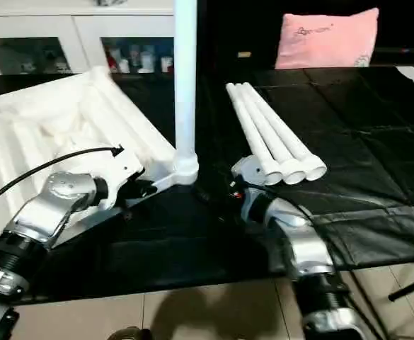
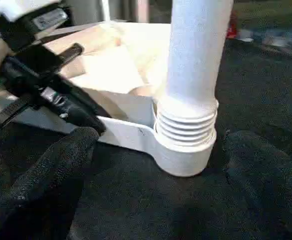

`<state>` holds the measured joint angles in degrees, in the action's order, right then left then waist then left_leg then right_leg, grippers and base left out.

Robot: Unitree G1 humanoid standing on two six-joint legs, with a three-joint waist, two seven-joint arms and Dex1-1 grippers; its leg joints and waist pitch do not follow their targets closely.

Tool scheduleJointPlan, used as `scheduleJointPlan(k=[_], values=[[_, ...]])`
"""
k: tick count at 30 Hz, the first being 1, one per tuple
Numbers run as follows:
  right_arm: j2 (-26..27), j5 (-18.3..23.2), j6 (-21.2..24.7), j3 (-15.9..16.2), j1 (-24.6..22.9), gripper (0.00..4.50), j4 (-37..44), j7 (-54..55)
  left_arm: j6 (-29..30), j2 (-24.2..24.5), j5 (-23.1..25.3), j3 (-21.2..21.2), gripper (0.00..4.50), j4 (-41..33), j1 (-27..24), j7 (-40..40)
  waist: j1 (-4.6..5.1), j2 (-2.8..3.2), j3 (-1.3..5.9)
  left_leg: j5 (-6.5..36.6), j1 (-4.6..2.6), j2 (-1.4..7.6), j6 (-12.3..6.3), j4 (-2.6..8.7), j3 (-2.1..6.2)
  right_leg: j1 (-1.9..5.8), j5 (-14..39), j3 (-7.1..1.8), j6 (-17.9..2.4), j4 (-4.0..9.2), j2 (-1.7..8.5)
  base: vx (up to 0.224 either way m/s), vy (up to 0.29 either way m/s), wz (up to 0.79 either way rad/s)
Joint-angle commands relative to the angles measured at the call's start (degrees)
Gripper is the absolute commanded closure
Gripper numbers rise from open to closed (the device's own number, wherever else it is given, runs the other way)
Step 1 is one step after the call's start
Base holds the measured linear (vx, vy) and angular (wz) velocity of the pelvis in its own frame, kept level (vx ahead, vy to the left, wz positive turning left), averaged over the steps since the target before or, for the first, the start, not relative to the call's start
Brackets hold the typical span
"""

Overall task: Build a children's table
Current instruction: Rotate leg to tighten

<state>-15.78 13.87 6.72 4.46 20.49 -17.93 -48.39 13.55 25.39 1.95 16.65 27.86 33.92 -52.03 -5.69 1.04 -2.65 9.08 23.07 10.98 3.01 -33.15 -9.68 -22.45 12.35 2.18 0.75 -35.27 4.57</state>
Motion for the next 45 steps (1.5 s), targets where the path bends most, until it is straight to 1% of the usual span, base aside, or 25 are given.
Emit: scheduleJointPlan(k=[1,5,6,7,9,15,17,18,20,23,27,28,29,31,33,35,37,38,39,41,43,44,45], values=[[-1.43,0.49,1.41,0.27,-0.42,0.02,2.13,-1.52,-3.97,0.49,0.37,1.95,4.50,0.04,1.05,-3.65,0.10,0.49,4.01,9.03,-1.99,1.78,-1.77,3.30,0.25,2.69,-6.42,-1.54,-14.55,2.95,2.71,0.000,0.000,0.00],[-4.29,0.72,2.75,0.23,-0.97,0.02,3.96,-4.12,-7.20,1.26,0.05,2.80,4.50,1.07,1.25,-7.34,-0.21,0.57,4.05,9.71,-2.08,1.84,-1.27,3.22,0.19,2.66,-5.19,-1.64,-14.36,2.95,2.88,0.000,0.000,0.00],[-5.10,1.05,3.12,0.18,-1.04,0.02,4.35,-5.18,-8.03,1.46,0.11,3.15,4.50,1.20,1.32,-8.26,-0.33,0.70,4.08,9.36,-2.06,1.85,-1.24,3.18,0.21,2.59,-5.68,-1.63,-14.37,2.87,2.87,0.000,0.000,0.00],[-5.28,1.21,3.31,0.17,-1.08,0.02,4.52,-5.43,-8.22,1.48,0.11,3.19,4.50,1.29,1.35,-8.51,-0.46,0.59,4.12,9.32,-2.10,1.88,-1.23,3.15,0.19,2.63,-6.18,-1.61,-14.40,2.81,2.84,0.000,0.000,0.00],[-6.06,1.62,3.79,0.25,-1.15,0.02,5.01,-6.48,-9.06,1.53,0.14,3.37,4.50,1.60,1.51,-9.53,-0.55,0.59,4.11,9.42,-2.01,1.83,-1.33,3.13,0.18,2.64,-6.26,-1.57,-14.56,2.77,2.89,0.000,0.000,0.00],[-8.56,1.95,4.43,1.32,-1.16,0.02,5.46,-10.51,-11.81,2.06,-0.21,4.13,4.50,1.34,1.66,-13.99,-0.70,0.50,4.05,10.55,-1.98,1.92,-1.16,3.11,0.20,2.63,-4.32,-1.55,-14.84,2.82,2.97,0.000,0.000,0.00],[-9.82,1.10,3.89,2.17,-0.93,0.02,5.11,-12.45,-13.18,2.43,-0.31,4.55,4.50,1.14,1.71,-16.20,-0.67,0.35,4.03,10.77,-1.96,1.93,-1.20,3.12,0.18,2.61,-3.66,-1.54,-14.92,2.82,2.99,0.000,0.000,0.00],[-10.08,0.97,3.78,2.39,-0.82,0.02,4.97,-12.98,-13.30,2.53,-0.36,4.66,4.50,0.99,1.71,-16.61,-0.71,0.42,4.00,10.96,-1.94,1.94,-1.28,3.10,0.17,2.58,-3.22,-1.53,-14.99,2.83,3.02,0.000,0.000,0.00],[-10.75,0.47,3.06,2.81,-0.13,0.02,3.73,-14.24,-14.02,2.88,-0.52,5.09,4.50,0.22,1.57,-18.28,-0.73,0.23,4.00,11.12,-1.92,1.98,-1.41,3.10,0.16,2.52,-2.50,-1.52,-15.17,2.81,3.08,0.000,0.000,0.00],[-10.99,0.24,2.52,3.03,0.41,0.02,2.81,-14.86,-14.41,3.11,-0.40,5.36,4.50,-0.20,1.48,-19.00,-0.71,0.18,3.95,11.49,-1.89,2.03,-1.38,3.10,0.11,2.45,-1.33,-1.57,-15.29,2.84,3.15,0.000,0.000,0.00],[-11.85,0.18,1.94,4.60,1.42,0.02,1.78,-18.49,-15.41,3.68,-0.33,6.03,4.50,-1.43,1.20,-21.24,-0.63,0.15,3.88,11.83,-1.89,2.03,-1.60,3.07,0.06,2.41,-0.45,-1.54,-15.38,2.90,3.11,0.000,0.000,0.00],[-12.14,-0.07,1.53,5.55,1.98,0.02,1.11,-20.01,-15.91,3.85,-0.19,6.32,4.50,-2.16,0.98,-22.16,-0.66,0.13,3.93,11.82,-1.90,2.02,-1.63,3.03,0.05,2.43,-0.46,-1.54,-15.43,2.86,3.12,0.000,0.000,0.00],[-12.14,-0.07,1.52,5.57,1.99,0.02,1.10,-20.03,-15.92,3.85,-0.19,6.33,4.50,-2.18,0.98,-22.18,-0.64,0.15,3.97,11.51,-1.82,2.05,-1.74,3.04,0.10,2.49,-0.73,-1.49,-15.52,2.78,3.13,0.000,0.000,0.00],[-11.92,-0.22,1.08,5.93,2.71,0.02,-0.01,-20.70,-16.17,4.06,-0.20,6.71,4.50,-3.08,0.69,-23.07,-0.71,-0.01,4.04,10.76,-1.85,2.08,-2.16,2.90,0.03,2.45,-1.63,-1.54,-15.76,2.66,3.19,0.000,0.000,0.00],[-11.72,-0.28,0.79,6.04,3.26,0.02,-0.90,-21.16,-16.32,4.18,-0.24,6.92,4.50,-3.60,0.52,-23.61,-0.76,0.06,4.06,10.06,-1.84,2.02,-2.49,2.82,-0.02,2.39,-2.21,-1.49,-16.04,2.56,3.10,0.000,0.000,0.00],[-11.61,-0.46,0.24,6.29,3.77,0.29,-1.75,-21.92,-16.31,4.33,-0.33,7.09,4.50,-4.20,0.32,-24.10,-0.89,-0.09,4.06,9.63,-1.80,2.05,-2.76,2.79,-0.04,2.42,-2.28,-1.46,-16.15,2.52,3.09,0.000,0.000,0.00],[-11.44,-0.54,-0.24,6.60,4.42,0.36,-2.70,-22.69,-16.20,4.45,-0.32,7.23,4.50,-4.75,0.10,-24.52,-0.82,-0.09,4.10,9.94,-1.80,2.05,-2.80,2.77,-0.06,2.38,-1.92,-1.40,-16.21,2.51,3.11,0.000,0.000,0.00],[-11.34,-0.46,-0.34,6.89,4.84,0.56,-3.17,-23.46,-16.29,4.49,-0.20,7.32,4.50,-4.84,0.07,-24.74,-0.77,-0.03,4.08,10.10,-1.79,2.04,-2.79,2.75,-0.06,2.37,-1.70,-1.41,-16.31,2.50,3.12,0.000,0.000,0.00],[-11.33,-0.57,-0.57,7.16,4.97,0.56,-3.39,-23.90,-16.25,4.48,-0.16,7.38,4.50,-4.92,0.04,-24.70,-0.77,-0.01,4.01,10.48,-1.77,2.02,-2.77,2.79,-0.08,2.37,-1.08,-1.41,-16.27,2.57,3.05,0.000,0.000,0.00],[-11.33,-0.66,-0.75,7.34,5.05,0.79,-3.53,-24.19,-16.19,4.48,-0.14,7.42,4.50,-4.99,0.02,-24.65,-0.80,-0.03,4.05,10.54,-1.83,2.05,-2.64,2.79,-0.07,2.38,-0.75,-1.46,-16.12,2.57,3.11,0.000,0.000,0.00],[-11.31,-0.63,-0.86,7.82,4.98,0.90,-3.63,-25.27,-16.11,4.42,-0.10,7.48,4.50,-5.12,-0.01,-24.58,-0.79,-0.15,4.07,10.39,-1.77,2.01,-2.73,2.74,-0.08,2.43,-0.99,-1.45,-16.12,2.53,3.09,0.000,0.000,0.00],[-11.30,-0.61,-0.87,8.01,4.89,0.90,-3.56,-25.67,-16.05,4.36,-0.09,7.50,4.50,-5.17,-0.01,-24.55,-0.80,-0.11,4.11,10.03,-1.73,2.01,-2.88,2.71,-0.07,2.45,-1.40,-1.45,-16.18,2.48,3.11,0.000,0.000,0.00],[-11.29,-0.55,-0.76,8.23,4.81,1.14,-3.49,-26.13,-16.01,4.32,-0.06,7.52,4.50,-5.22,-0.01,-24.57,-0.81,-0.11,4.12,9.91,-1.77,2.03,-2.95,2.71,-0.07,2.41,-1.57,-1.43,-16.22,2.47,3.08,0.000,0.000,0.00]])
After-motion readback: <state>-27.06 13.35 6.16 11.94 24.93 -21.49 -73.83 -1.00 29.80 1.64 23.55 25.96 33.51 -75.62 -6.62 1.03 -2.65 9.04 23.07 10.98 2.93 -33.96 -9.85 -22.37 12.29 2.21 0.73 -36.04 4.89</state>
